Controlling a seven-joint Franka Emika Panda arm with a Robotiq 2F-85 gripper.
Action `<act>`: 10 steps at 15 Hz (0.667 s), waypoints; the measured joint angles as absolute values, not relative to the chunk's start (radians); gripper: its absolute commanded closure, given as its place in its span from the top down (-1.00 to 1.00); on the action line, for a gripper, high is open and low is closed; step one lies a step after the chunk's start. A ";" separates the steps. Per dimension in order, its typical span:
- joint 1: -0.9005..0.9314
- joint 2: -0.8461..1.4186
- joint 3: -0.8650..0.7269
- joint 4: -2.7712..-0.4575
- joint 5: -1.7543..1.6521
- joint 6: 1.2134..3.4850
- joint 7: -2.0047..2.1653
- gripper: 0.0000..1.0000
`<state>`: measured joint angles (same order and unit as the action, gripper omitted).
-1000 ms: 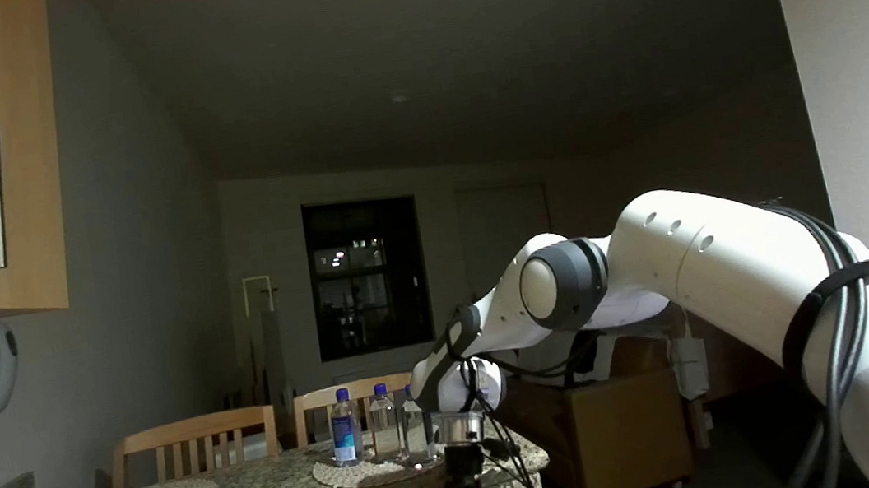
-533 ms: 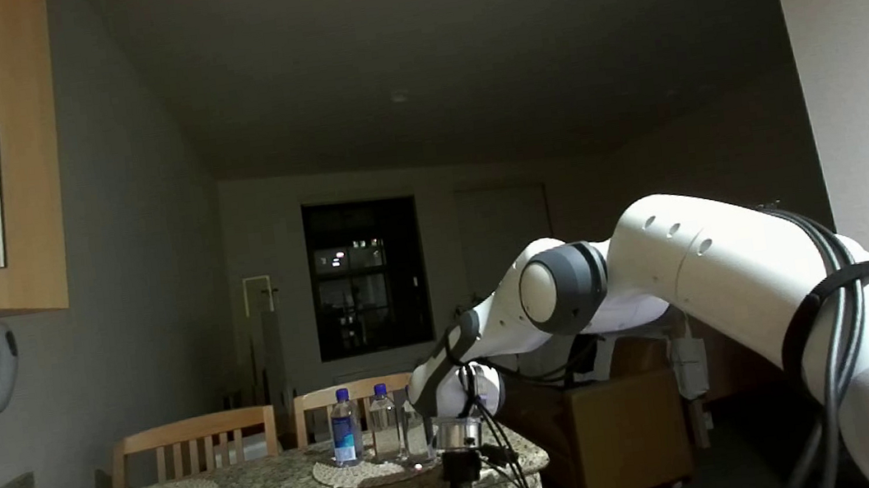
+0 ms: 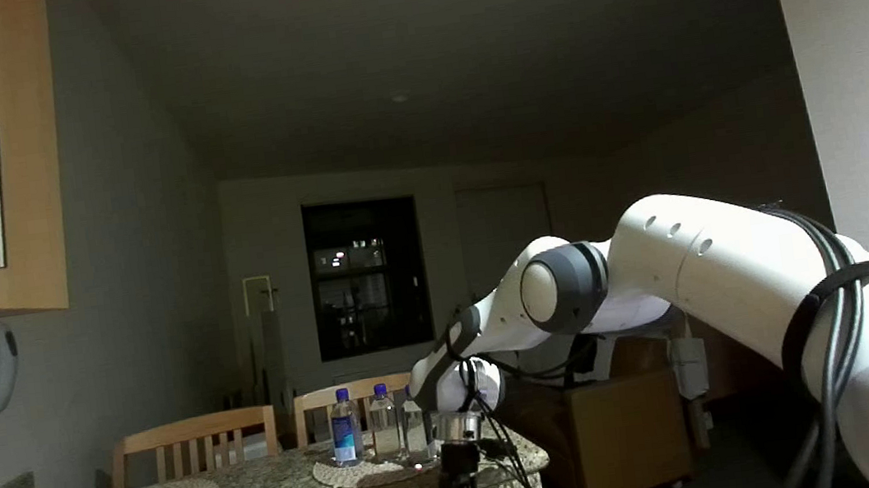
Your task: Move the towel to the right
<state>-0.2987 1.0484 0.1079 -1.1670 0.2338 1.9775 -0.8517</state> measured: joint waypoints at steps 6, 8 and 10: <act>-0.298 1.048 0.144 -1.167 0.262 1.976 -0.852 1.00; -0.297 1.048 0.162 -1.167 0.277 1.975 -0.852 1.00; -0.296 1.048 0.175 -1.167 0.286 1.972 -0.852 1.00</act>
<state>-0.2964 1.0478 0.1752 -1.1670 0.2855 1.9723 -0.8518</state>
